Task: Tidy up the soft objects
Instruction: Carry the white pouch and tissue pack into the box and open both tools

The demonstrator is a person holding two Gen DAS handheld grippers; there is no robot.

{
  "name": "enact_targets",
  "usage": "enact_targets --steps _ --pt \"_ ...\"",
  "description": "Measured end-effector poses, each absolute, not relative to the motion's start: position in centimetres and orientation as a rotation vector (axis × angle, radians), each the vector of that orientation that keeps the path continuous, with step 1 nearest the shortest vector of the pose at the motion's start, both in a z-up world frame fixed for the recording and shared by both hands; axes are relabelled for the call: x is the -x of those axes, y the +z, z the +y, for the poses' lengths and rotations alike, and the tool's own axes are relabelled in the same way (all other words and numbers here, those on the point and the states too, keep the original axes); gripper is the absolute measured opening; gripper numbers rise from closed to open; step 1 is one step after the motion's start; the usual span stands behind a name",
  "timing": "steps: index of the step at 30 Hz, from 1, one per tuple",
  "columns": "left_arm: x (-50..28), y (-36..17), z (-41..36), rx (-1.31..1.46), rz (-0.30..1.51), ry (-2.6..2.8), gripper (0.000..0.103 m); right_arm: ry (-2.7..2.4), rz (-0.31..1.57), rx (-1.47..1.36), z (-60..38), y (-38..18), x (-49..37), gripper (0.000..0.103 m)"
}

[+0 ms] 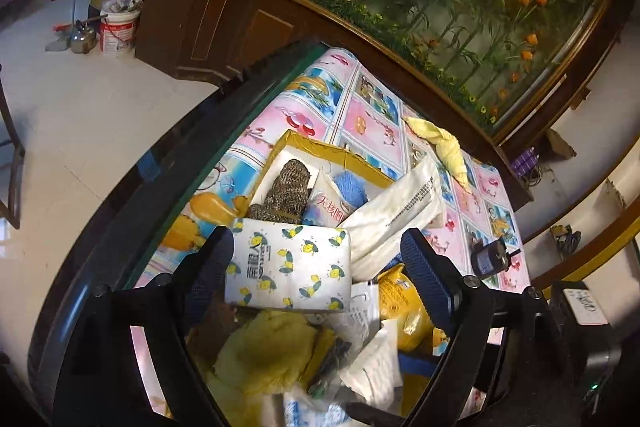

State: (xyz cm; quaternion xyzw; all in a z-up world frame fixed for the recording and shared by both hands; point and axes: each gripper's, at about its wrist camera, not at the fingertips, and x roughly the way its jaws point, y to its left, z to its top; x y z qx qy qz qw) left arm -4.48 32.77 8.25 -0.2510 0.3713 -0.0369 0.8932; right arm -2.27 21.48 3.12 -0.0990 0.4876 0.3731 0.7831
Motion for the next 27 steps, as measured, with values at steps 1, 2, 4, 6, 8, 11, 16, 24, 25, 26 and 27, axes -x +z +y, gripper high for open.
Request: enact_targets --steps 1,2,4,6,8,11,16,24,25,26,27 --pt "5.0 8.6 32.8 0.515 0.763 -0.080 0.086 0.823 1.044 0.225 21.4 3.5 2.6 0.054" --pt "5.6 8.8 32.9 0.515 0.751 -0.084 0.086 0.839 1.033 0.222 21.1 4.1 2.9 0.054" --pt "6.9 9.1 33.3 0.535 0.725 -0.090 0.086 0.866 1.008 0.192 19.6 5.9 2.8 0.055" --pt "7.8 9.2 33.8 0.573 0.706 -0.093 0.086 0.896 0.979 0.134 18.7 7.7 2.2 0.057" --pt "8.5 9.2 34.2 0.602 0.692 -0.093 0.086 0.909 0.957 0.072 18.2 9.0 1.5 0.062" --pt "9.8 9.5 34.7 0.616 0.667 -0.080 0.086 0.829 0.938 0.033 18.8 9.6 -1.4 0.062" --pt "11.6 10.1 34.6 0.573 0.635 -0.038 0.086 0.686 1.053 0.096 22.4 6.3 -7.0 0.058" --pt "11.9 10.6 32.5 0.441 0.611 0.004 0.086 0.627 1.127 0.098 24.0 4.5 -10.5 0.050" --pt "11.8 10.7 32.1 0.425 0.605 0.003 0.086 0.640 1.113 0.096 23.9 5.2 -9.9 0.051" --pt "11.6 10.9 31.5 0.410 0.601 0.004 0.086 0.651 1.093 0.097 23.5 5.9 -9.1 0.051" --pt "11.5 11.0 31.1 0.402 0.602 0.001 0.086 0.663 1.069 0.097 23.0 6.8 -8.3 0.051"
